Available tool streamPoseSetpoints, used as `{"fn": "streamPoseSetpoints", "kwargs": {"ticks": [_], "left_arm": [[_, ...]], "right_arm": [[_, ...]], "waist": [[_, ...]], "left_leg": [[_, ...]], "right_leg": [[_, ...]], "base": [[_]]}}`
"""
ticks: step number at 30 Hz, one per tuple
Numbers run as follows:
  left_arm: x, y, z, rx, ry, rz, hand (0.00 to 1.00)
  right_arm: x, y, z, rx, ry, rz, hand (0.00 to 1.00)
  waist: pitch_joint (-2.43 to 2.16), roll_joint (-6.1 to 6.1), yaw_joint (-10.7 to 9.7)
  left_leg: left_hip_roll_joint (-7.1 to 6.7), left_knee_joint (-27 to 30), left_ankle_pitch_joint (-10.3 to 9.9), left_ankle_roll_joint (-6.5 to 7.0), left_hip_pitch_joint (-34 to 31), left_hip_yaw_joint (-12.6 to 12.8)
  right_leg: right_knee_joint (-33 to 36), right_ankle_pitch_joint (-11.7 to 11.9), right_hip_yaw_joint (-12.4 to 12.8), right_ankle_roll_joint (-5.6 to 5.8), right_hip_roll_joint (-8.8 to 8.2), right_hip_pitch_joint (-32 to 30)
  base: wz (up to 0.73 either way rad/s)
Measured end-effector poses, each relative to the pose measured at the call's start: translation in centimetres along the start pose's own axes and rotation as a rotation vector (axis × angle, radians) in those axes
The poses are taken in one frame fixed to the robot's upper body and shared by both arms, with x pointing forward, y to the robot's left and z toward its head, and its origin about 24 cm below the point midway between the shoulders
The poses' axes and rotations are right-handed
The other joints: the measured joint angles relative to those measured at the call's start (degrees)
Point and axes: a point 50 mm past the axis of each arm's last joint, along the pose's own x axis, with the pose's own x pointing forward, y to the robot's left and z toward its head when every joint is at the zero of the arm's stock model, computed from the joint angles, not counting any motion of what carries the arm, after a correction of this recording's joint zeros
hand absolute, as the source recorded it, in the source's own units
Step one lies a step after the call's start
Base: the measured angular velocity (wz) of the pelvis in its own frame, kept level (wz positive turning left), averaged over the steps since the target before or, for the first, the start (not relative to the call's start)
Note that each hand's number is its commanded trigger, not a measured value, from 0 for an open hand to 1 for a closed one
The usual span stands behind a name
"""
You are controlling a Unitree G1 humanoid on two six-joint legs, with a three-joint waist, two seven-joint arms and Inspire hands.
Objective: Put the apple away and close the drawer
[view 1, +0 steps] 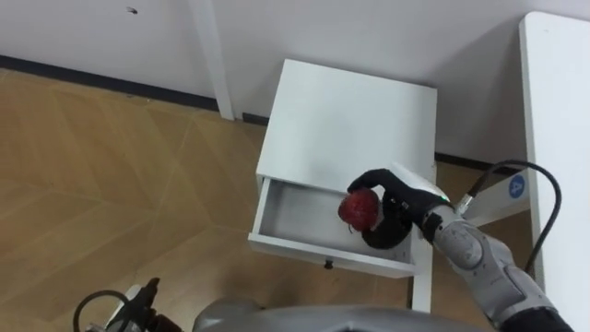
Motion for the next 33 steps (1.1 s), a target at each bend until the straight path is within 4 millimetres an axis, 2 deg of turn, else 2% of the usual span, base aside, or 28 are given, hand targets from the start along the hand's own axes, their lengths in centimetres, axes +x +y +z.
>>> {"fn": "streamPoseSetpoints", "kwargs": {"ticks": [11,19,21,25,27,28,29,30,31,32,33], "left_arm": [[0.0,-0.2,0.0,-0.004,-0.003,0.011,0.00],[-0.2,-0.7,-0.4,-0.011,0.010,0.000,0.00],[-0.2,-0.8,-0.5,-0.015,0.013,-0.003,0.00],[-0.3,-1.1,-0.7,-0.029,0.019,-0.005,0.00],[-0.4,-1.1,-0.9,-0.051,0.030,0.007,0.00],[-0.5,-1.3,-1.4,-0.078,0.048,0.021,0.00],[-0.6,-1.3,-1.9,-0.100,0.064,0.032,0.00],[-0.7,-1.2,-2.4,-0.129,0.080,0.046,0.00],[-0.7,-1.2,-2.5,-0.141,0.089,0.051,0.00],[-0.7,-1.2,-2.7,-0.158,0.101,0.052,0.00],[-0.7,-1.4,-2.9,-0.168,0.115,0.046,0.00]], "right_arm": [[0.0,0.1,0.0,-0.005,0.001,0.001,0.00],[-0.1,0.7,-1.1,0.035,0.045,0.020,0.00],[-0.2,1.1,-2.3,0.076,0.090,0.017,0.00],[-0.6,1.5,-4.0,0.204,0.159,-0.030,0.00],[-1.1,2.4,-5.5,0.307,0.228,-0.068,0.00],[-1.7,2.9,-6.8,0.396,0.289,-0.096,0.00],[-2.6,3.4,-8.3,0.465,0.361,-0.137,0.00],[-4.0,4.1,-9.9,0.530,0.439,-0.184,0.00],[-4.6,4.4,-10.7,0.559,0.481,-0.208,0.00],[-6.0,4.9,-12.3,0.604,0.569,-0.250,0.00],[-7.0,5.3,-13.2,0.563,0.629,-0.259,0.00]], "waist": [[-0.05,0.16,-0.01],[-0.03,0.34,-0.34],[0.10,0.52,-0.30],[0.03,0.75,-0.74],[-0.15,0.62,-0.97],[-0.16,0.68,-1.56],[-0.37,0.77,-1.72],[-0.24,1.01,-1.99],[-0.29,1.22,-2.33],[-0.40,2.20,-3.13],[-0.41,3.06,-3.76]], "left_leg": [[-0.01,0.32,0.00,0.01,0.04,0.01],[-0.01,0.32,0.01,0.02,0.30,-0.02],[0.00,0.26,0.01,0.02,0.84,-0.11],[0.00,-0.28,-0.03,0.07,1.18,-0.10],[0.01,-0.62,-0.02,0.07,1.55,-0.12],[-0.03,-0.61,-0.02,0.07,1.99,-0.17],[-0.09,-0.40,-0.04,0.12,2.44,0.02],[-0.18,0.19,-0.29,0.47,2.46,0.33],[-0.16,0.63,-0.53,0.71,2.32,0.62],[-0.25,1.73,-1.41,1.08,1.83,1.86],[-0.21,2.42,-1.81,1.63,1.78,2.66]], "right_leg": [[0.02,0.00,0.06,0.00,0.07,0.14],[0.00,0.00,0.36,0.00,-0.15,0.32],[-0.02,0.00,0.16,0.00,-0.18,0.89],[0.00,0.00,0.10,0.01,-0.21,1.24],[0.02,-0.01,0.11,0.02,-0.21,1.38],[0.07,-0.02,0.11,0.03,-0.27,1.88],[0.41,-0.11,0.05,0.18,-0.45,2.06],[1.73,-0.56,-0.05,0.89,-0.79,1.84],[3.08,-0.89,-0.05,1.24,-1.04,1.37],[8.61,-1.78,0.05,2.14,-1.67,-1.10],[18.20,-2.20,0.29,2.67,-3.14,-5.43]], "base": [[0.00],[0.00],[0.00],[0.00],[0.03],[0.04],[0.05],[0.00],[0.08],[0.08],[0.10]]}}
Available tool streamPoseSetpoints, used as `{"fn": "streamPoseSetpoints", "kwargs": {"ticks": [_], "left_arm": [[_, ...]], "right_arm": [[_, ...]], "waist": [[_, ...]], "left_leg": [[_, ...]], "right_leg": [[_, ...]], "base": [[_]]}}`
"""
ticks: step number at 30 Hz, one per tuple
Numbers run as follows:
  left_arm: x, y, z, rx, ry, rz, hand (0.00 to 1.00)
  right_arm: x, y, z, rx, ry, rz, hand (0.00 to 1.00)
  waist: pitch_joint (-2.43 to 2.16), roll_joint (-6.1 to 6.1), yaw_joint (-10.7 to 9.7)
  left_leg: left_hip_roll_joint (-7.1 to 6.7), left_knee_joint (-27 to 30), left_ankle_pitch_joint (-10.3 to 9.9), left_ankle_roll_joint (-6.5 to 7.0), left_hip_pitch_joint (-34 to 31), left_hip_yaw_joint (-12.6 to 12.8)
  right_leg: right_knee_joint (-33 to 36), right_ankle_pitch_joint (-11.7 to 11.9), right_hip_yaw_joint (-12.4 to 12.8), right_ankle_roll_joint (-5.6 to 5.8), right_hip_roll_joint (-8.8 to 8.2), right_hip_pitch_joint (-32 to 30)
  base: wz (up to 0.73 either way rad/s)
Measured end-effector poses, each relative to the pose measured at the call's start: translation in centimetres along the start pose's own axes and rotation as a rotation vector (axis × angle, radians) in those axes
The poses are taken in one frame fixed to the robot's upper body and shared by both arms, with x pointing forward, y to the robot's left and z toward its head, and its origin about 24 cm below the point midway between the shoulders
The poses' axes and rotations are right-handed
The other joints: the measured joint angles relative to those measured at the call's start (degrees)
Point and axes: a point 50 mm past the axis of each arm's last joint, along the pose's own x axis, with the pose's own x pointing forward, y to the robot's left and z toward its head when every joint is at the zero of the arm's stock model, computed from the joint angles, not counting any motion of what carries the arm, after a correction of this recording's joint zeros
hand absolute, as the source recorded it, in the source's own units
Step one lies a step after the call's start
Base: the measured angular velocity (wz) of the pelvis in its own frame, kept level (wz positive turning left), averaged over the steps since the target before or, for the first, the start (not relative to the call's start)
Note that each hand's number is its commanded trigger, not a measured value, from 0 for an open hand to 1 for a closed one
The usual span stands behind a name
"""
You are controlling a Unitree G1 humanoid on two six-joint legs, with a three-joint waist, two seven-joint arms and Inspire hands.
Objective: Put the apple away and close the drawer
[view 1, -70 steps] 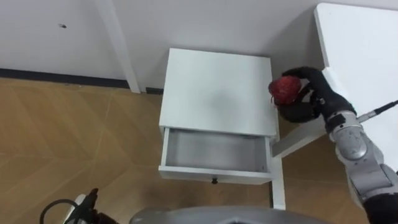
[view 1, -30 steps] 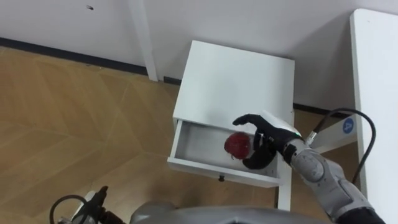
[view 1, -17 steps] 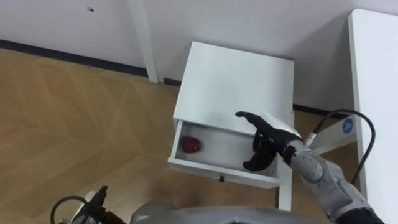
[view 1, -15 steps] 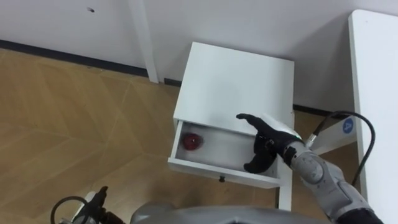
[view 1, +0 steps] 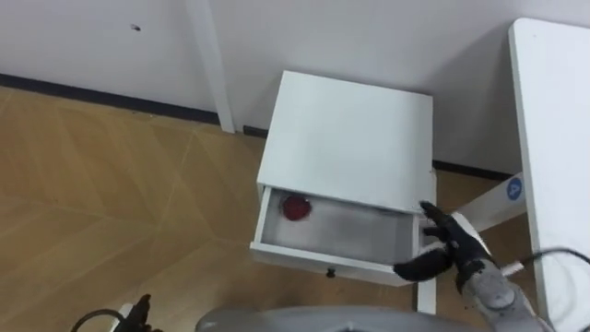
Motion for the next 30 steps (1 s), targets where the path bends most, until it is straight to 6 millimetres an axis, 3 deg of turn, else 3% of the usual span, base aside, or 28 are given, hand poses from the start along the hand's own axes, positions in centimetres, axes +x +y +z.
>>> {"fn": "streamPoseSetpoints", "kwargs": {"ticks": [1,2,3,4,5,6,8,9,11,13,15,16,17,18,19,20,21,22,24,27,29,30], "left_arm": [[0.0,0.1,-0.1,0.001,0.004,0.001,0.00],[0.1,0.5,-0.2,0.008,0.006,0.011,0.00],[0.1,0.6,-0.3,0.009,0.016,0.010,0.00],[0.2,0.6,0.1,0.012,0.006,0.009,0.00],[0.2,0.7,0.0,0.014,0.006,0.007,0.00],[0.3,1.1,-0.3,0.022,0.025,0.013,0.00],[0.5,1.4,0.0,0.022,0.039,0.014,0.00],[0.6,1.5,0.2,0.023,0.042,0.017,0.00],[0.6,1.4,0.1,0.023,0.059,0.016,0.00],[0.3,1.1,-0.8,0.024,0.088,0.008,0.00],[0.1,0.8,-1.7,0.025,0.109,0.001,0.00],[-0.1,0.6,-2.4,0.026,0.130,-0.002,0.00],[-0.3,0.4,-3.0,0.026,0.148,-0.007,0.00],[-0.4,0.5,-3.5,0.031,0.163,0.000,0.00],[-0.2,1.1,-2.9,0.035,0.144,0.015,0.00],[0.1,1.8,-1.5,0.027,0.096,0.047,0.00],[0.0,1.9,-2.1,0.006,0.113,0.068,0.00],[-0.1,1.7,-2.4,-0.005,0.121,0.070,0.00],[-0.1,0.8,-2.0,-0.030,0.103,0.052,0.00],[-0.2,0.6,-2.0,-0.034,0.096,0.056,0.00],[-0.2,0.7,-1.9,-0.034,0.096,0.072,0.00],[-0.1,0.6,-1.6,-0.036,0.087,0.070,0.00]], "right_arm": [[-0.1,-0.1,-0.4,-0.005,0.013,-0.010,0.00],[-0.3,-0.1,-1.2,0.001,0.043,-0.022,0.00],[-0.6,-0.2,-2.5,0.021,0.101,-0.034,0.00],[-0.7,-0.2,-3.2,0.033,0.131,-0.038,0.00],[-0.9,-0.1,-3.9,0.069,0.170,-0.044,0.00],[-0.9,0.2,-3.9,0.118,0.178,-0.043,0.00],[-1.1,0.4,-4.4,0.184,0.200,-0.054,0.00],[-1.4,0.6,-5.2,0.207,0.241,-0.053,0.00],[-1.9,1.1,-6.4,0.219,0.311,-0.039,0.00],[-2.0,1.3,-6.8,0.233,0.353,-0.033,0.00],[-1.9,1.3,-6.7,0.242,0.373,-0.037,0.00],[-2.0,1.3,-6.9,0.245,0.387,-0.040,0.00],[-1.9,1.3,-6.9,0.246,0.400,-0.041,0.00],[-1.8,1.6,-6.6,0.251,0.401,-0.035,0.00],[-1.7,1.7,-6.4,0.255,0.395,-0.035,0.00],[-1.4,1.5,-6.0,0.257,0.387,-0.043,0.00],[-1.2,1.9,-5.6,0.261,0.392,-0.025,0.00],[-1.2,2.1,-5.6,0.265,0.391,-0.016,0.00],[-1.0,2.0,-5.3,0.282,0.371,-0.016,0.00],[-0.9,2.2,-5.1,0.286,0.362,-0.008,0.00],[-1.1,2.4,-5.4,0.288,0.371,-0.003,0.00],[-1.2,2.4,-5.5,0.287,0.377,-0.002,0.00]], "waist": [[-0.03,-0.07,-0.34],[-0.15,-0.46,-1.31],[-0.43,-0.24,-1.65],[-0.49,0.43,-1.84],[-0.56,2.18,-1.78],[0.06,2.55,-2.30],[0.57,3.75,-3.52],[1.18,4.28,-4.30],[1.42,4.72,-4.83],[1.30,4.46,-5.76],[1.31,4.47,-5.78],[1.30,4.06,-5.75],[1.08,3.29,-5.43],[-0.31,0.29,-4.38],[0.05,-0.21,-3.84],[0.99,0.42,-1.73],[1.16,-1.07,0.31],[1.01,-1.39,0.36],[0.82,-2.10,0.50],[0.16,-2.46,0.29],[-0.02,-2.60,0.12],[-0.02,-2.40,-0.18]], "left_leg": [[-0.31,0.16,-0.03,0.30,0.08,0.75],[-1.40,1.08,-0.16,1.24,0.34,1.61],[-1.96,2.69,-0.64,2.26,0.52,1.68],[-1.73,3.77,-0.88,2.66,0.35,1.63],[-0.78,5.81,-1.40,3.56,-0.71,1.95],[-0.74,7.78,-1.79,4.17,-2.21,2.14],[-0.09,9.92,-1.94,4.42,-4.12,1.79],[0.29,10.89,-2.41,5.13,-5.05,1.24],[0.07,12.34,-3.65,5.27,-5.83,1.09],[-0.39,13.30,-3.95,5.51,-6.03,1.07],[-0.76,12.99,-3.66,4.62,-6.01,1.09],[-1.25,11.87,-3.23,2.20,-5.66,1.16],[-2.28,8.62,-1.65,-1.45,-4.67,1.35],[-3.68,7.79,-0.89,-6.55,-4.82,1.58],[-2.62,13.51,-1.72,-2.95,-7.07,0.27],[-0.97,20.20,-7.78,0.26,-10.78,-2.85],[-1.28,20.59,-8.61,0.96,-10.59,-1.68],[-1.10,19.66,-8.47,0.72,-9.69,-1.53],[-0.78,14.33,-6.58,-1.87,-6.93,-1.31],[0.00,8.78,-3.88,-1.04,-4.90,-1.37],[0.38,6.30,-2.49,0.48,-3.27,-1.42],[0.82,5.55,-2.34,0.20,-2.62,-1.47]], "right_leg": [[5.90,0.22,0.38,-0.01,-1.17,-2.67],[16.85,2.12,2.43,-0.24,-3.18,-8.26],[26.43,8.57,5.79,-0.36,-3.92,-14.12],[30.19,13.77,7.07,0.37,-3.82,-16.81],[38.81,21.28,10.10,0.37,-2.43,-23.21],[55.71,16.87,11.81,-0.54,-1.89,-31.36],[74.67,10.57,11.08,-1.27,-1.84,-40.48],[81.62,8.28,10.64,-0.94,-1.96,-43.91],[84.98,6.76,11.92,-0.63,-1.95,-46.12],[80.65,6.67,12.66,-0.52,-3.04,-43.50],[66.06,6.36,12.21,0.08,-3.93,-36.22],[51.37,5.80,11.53,0.65,-3.82,-29.25],[37.46,5.41,10.89,0.51,-3.60,-22.52],[25.76,4.76,11.14,0.55,-4.66,-17.87],[22.62,4.01,11.14,1.68,-4.46,-16.86],[18.43,2.45,11.17,3.61,-4.12,-15.76],[11.23,1.24,11.93,3.79,-4.01,-11.61],[7.54,1.29,11.18,3.63,-3.73,-8.81],[-4.18,2.37,7.63,2.92,-2.92,-2.24],[-12.76,5.28,6.40,3.08,-1.45,1.61],[-15.09,5.39,6.04,3.07,-0.70,3.24],[-16.15,5.36,5.80,2.92,-0.20,4.13]], "base": [[0.25],[0.30],[0.27],[-0.06],[-0.27],[-0.28],[0.03],[0.16],[0.13],[0.05],[-0.02],[-0.03],[-0.11],[-0.07],[-0.20],[-0.53],[-0.63],[-0.48],[-0.14],[-0.11],[0.00],[0.08]]}}
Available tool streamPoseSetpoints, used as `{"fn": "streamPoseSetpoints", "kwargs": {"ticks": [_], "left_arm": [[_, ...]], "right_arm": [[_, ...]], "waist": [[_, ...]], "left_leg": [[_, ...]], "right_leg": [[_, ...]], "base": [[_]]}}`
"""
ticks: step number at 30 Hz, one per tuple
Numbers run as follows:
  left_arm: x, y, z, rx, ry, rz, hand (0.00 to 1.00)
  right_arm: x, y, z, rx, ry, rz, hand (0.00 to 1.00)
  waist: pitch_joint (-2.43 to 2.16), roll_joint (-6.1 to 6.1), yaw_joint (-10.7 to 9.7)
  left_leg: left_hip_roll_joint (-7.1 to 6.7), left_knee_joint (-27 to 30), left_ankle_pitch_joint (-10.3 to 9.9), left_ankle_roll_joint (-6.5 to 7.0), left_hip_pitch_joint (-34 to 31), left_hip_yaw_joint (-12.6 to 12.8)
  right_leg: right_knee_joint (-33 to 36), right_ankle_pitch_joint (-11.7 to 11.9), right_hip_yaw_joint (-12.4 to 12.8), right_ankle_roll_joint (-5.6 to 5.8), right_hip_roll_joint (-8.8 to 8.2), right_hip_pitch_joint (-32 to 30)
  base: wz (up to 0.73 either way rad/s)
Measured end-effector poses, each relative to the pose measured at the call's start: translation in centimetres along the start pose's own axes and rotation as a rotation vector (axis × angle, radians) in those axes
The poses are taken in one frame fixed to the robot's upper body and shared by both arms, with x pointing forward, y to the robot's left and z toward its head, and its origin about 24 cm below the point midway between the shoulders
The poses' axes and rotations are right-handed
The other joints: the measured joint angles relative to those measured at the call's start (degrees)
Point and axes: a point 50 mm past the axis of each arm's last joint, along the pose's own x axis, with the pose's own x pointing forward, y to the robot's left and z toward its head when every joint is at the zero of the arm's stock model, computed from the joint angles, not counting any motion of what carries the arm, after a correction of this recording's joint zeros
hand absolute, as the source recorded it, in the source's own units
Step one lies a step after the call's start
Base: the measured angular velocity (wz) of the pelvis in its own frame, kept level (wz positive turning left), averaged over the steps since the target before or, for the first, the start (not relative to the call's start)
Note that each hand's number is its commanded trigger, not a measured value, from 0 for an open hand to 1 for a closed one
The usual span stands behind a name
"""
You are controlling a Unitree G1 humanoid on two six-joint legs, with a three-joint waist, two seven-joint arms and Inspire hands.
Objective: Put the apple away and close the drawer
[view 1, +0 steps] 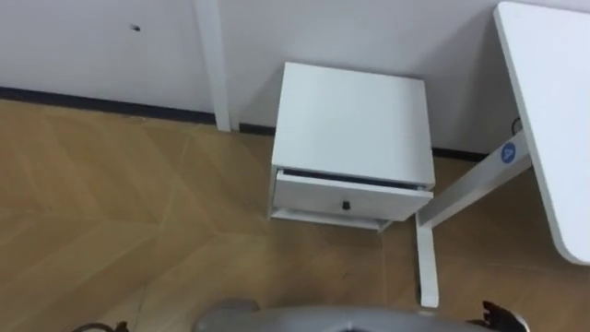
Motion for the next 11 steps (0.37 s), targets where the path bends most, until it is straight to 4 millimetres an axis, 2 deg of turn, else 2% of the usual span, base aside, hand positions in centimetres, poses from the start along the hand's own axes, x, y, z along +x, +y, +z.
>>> {"fn": "streamPoseSetpoints", "kwargs": {"ticks": [3,6,8,11], "left_arm": [[0.04,0.05,0.56,-0.003,-0.021,0.004,0.00],[0.04,-0.03,0.99,-0.008,-0.036,0.005,0.00],[0.03,-0.08,0.98,-0.008,-0.034,0.003,0.00],[0.03,-0.22,1.09,-0.009,-0.033,0.000,0.00]], "right_arm": [[-0.03,0.25,-0.14,0.007,0.008,0.006,0.00],[-0.03,0.30,-0.17,0.014,0.010,0.008,0.00],[-0.05,0.31,-0.28,0.014,0.015,0.009,0.00],[-0.08,0.58,-0.43,0.025,0.023,0.018,0.00]], "waist": [[-0.03,0.19,-0.69],[0.04,0.85,-0.87],[0.25,1.13,-0.95],[0.18,1.26,-0.98]], "left_leg": [[0.43,-1.91,0.49,-0.89,1.16,-0.31],[1.04,-4.91,0.94,-1.64,3.35,-0.20],[1.06,-5.96,1.07,-1.85,4.32,-0.16],[1.22,-7.19,1.27,-2.10,5.03,-0.13]], "right_leg": [[-1.20,-0.19,-0.56,-0.59,0.57,0.90],[-1.97,-0.26,-0.65,-0.70,1.28,1.94],[-2.18,-0.54,-0.68,-1.16,1.36,2.45],[-2.19,-0.67,-0.64,-1.34,1.57,2.54]], "base": [[0.05],[-0.05],[-0.02],[-0.01]]}}
